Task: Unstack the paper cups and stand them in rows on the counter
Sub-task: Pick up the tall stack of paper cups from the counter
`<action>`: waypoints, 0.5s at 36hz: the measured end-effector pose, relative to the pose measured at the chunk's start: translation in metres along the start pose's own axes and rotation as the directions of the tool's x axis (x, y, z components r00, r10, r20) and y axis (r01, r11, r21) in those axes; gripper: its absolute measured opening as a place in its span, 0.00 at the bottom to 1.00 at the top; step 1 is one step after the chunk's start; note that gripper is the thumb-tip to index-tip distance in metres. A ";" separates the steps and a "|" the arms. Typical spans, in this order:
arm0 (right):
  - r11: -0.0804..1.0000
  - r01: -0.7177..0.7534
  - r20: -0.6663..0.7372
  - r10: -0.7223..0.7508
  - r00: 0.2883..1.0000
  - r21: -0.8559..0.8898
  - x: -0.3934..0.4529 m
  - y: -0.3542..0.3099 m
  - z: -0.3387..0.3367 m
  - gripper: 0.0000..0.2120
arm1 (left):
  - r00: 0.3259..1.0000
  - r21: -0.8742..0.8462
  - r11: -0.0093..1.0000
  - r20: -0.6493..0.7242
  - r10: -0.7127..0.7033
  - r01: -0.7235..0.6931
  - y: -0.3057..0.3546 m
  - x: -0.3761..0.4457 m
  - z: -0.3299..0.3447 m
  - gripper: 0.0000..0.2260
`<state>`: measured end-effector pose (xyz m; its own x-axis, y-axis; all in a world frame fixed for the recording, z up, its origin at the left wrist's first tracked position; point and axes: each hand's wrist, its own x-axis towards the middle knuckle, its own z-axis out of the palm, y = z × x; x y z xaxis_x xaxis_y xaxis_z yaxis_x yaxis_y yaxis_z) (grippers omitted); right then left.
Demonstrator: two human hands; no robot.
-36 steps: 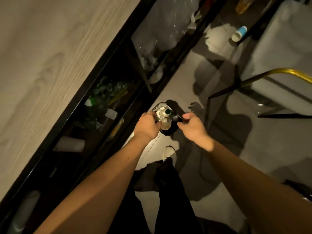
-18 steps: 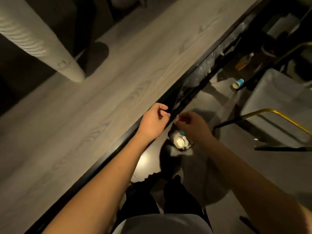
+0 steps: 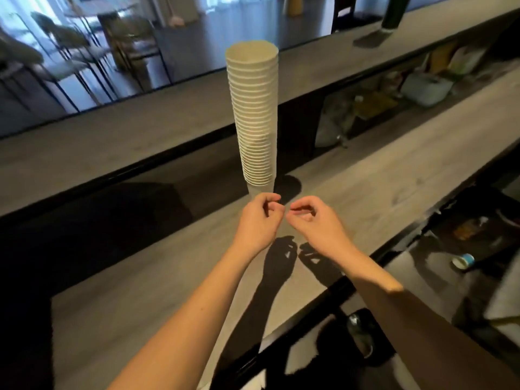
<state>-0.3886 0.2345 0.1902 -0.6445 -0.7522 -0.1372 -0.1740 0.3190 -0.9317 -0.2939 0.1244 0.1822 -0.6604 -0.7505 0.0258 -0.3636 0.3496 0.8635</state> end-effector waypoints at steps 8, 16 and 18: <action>0.995 0.103 0.044 -0.103 0.994 0.001 0.058 -0.028 -0.006 0.15 | 0.967 0.078 0.996 -0.247 0.059 -0.040 0.033 0.052 -0.017 0.22; 0.979 0.195 0.149 -0.186 0.971 -0.053 0.156 -0.053 -0.021 0.51 | 0.893 0.044 0.999 -0.449 0.039 -0.022 0.061 0.123 -0.022 0.40; 0.976 0.214 0.233 -0.198 0.952 -0.045 0.175 -0.062 -0.020 0.54 | 0.896 -0.031 0.999 -0.444 -0.001 -0.015 0.064 0.129 -0.021 0.41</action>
<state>-0.5053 0.0941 0.2306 -0.4055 -0.9138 -0.0241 -0.3412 0.1758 -0.9234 -0.3884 0.0385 0.2515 -0.2998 -0.9217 0.2460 -0.3332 0.3428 0.8783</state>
